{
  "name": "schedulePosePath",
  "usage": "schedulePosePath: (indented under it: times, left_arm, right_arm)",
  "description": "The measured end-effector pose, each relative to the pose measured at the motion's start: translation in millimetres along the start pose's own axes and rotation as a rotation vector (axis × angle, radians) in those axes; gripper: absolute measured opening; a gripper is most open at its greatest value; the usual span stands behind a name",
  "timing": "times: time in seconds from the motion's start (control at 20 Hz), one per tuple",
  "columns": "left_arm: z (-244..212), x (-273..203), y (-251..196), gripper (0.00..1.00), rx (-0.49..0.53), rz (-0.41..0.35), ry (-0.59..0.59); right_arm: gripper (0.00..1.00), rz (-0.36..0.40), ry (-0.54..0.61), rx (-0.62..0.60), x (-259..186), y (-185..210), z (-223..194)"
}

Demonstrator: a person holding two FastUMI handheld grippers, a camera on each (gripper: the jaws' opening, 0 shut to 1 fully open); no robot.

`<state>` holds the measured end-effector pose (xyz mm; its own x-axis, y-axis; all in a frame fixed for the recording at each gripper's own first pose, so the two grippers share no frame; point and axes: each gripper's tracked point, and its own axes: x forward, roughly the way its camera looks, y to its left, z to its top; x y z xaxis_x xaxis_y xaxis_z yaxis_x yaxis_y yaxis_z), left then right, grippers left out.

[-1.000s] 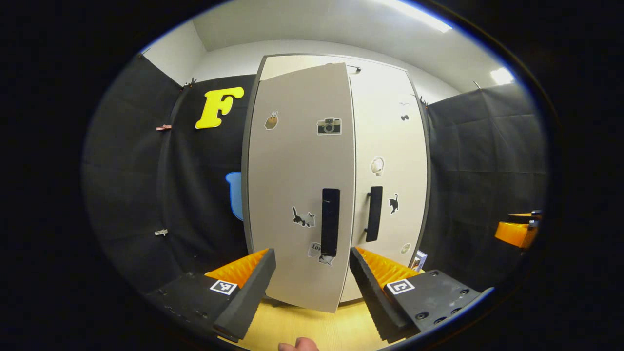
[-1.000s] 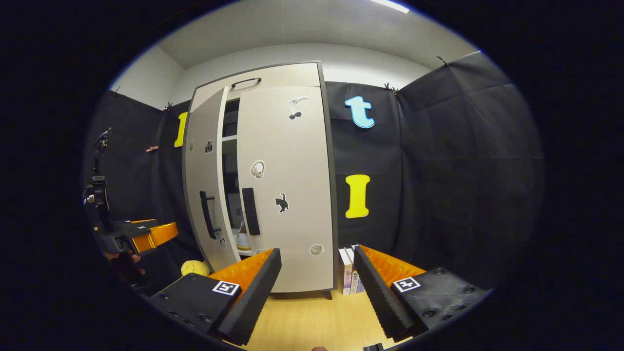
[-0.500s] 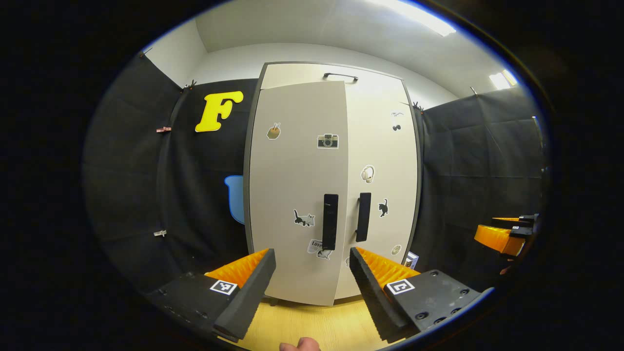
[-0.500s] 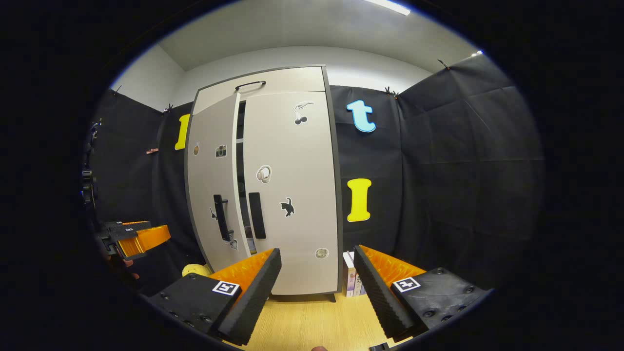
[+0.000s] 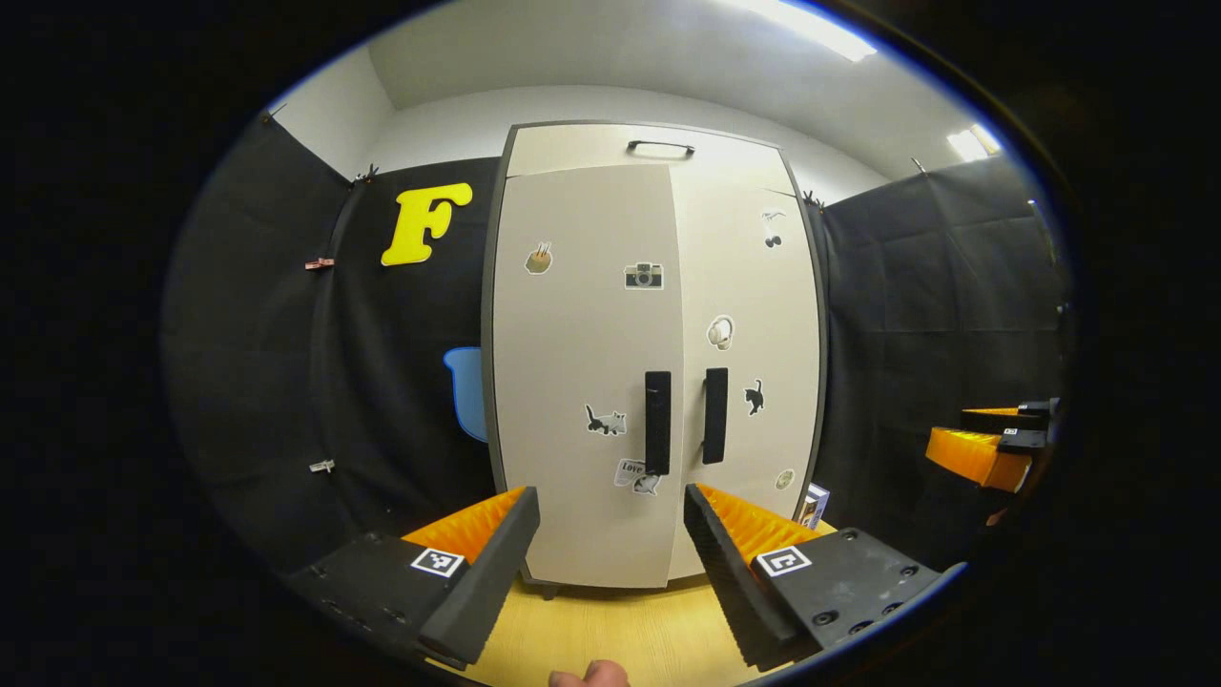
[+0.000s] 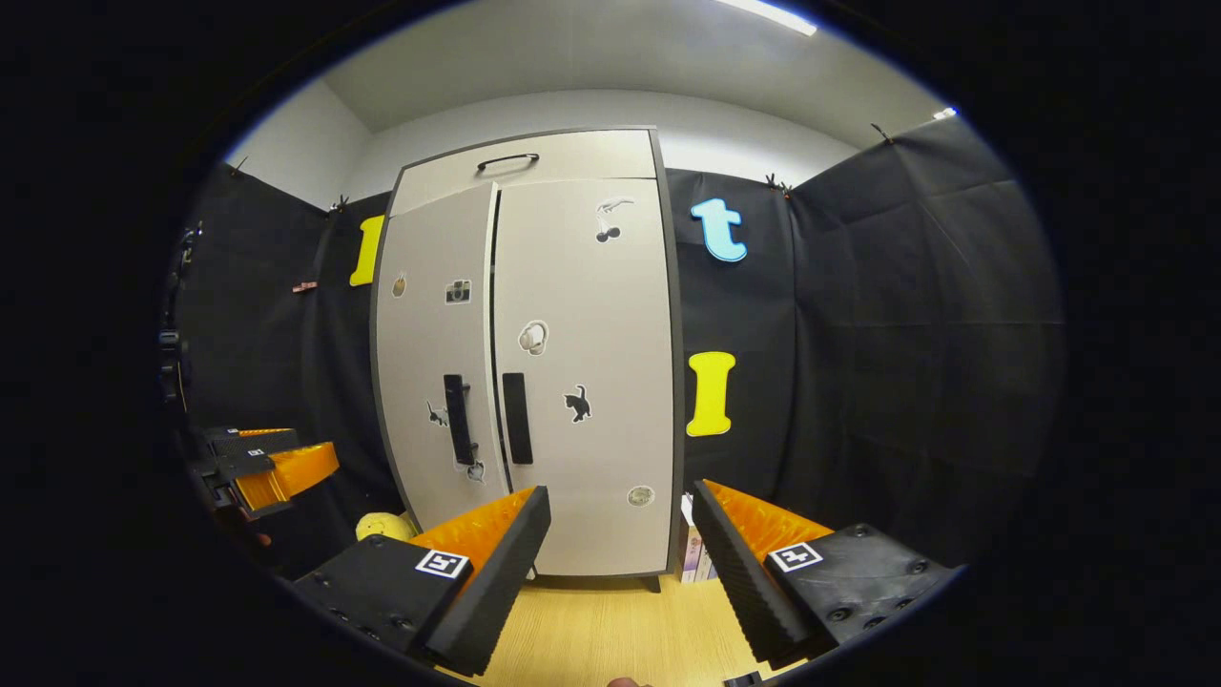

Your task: Grab one shoe with the right hand and put it into the shoe cabinet, grab the other shoe with the left hand and put it into the shoe cabinet; then close the right door with the right hand and the left door with the left hand.

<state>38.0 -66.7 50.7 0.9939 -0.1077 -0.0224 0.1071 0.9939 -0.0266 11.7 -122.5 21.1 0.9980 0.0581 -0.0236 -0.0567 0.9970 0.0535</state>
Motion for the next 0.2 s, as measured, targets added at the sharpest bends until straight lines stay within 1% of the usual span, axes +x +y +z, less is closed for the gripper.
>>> schedulePosePath:
  times: [0.2]
  left_arm:
    - [-0.6, 2.9, 3.9, 0.95, -0.008, -0.001, 0.001]
  right_arm:
    - [0.98, 0.012, 0.005, 0.001, -0.9, 3.0, 0.3]
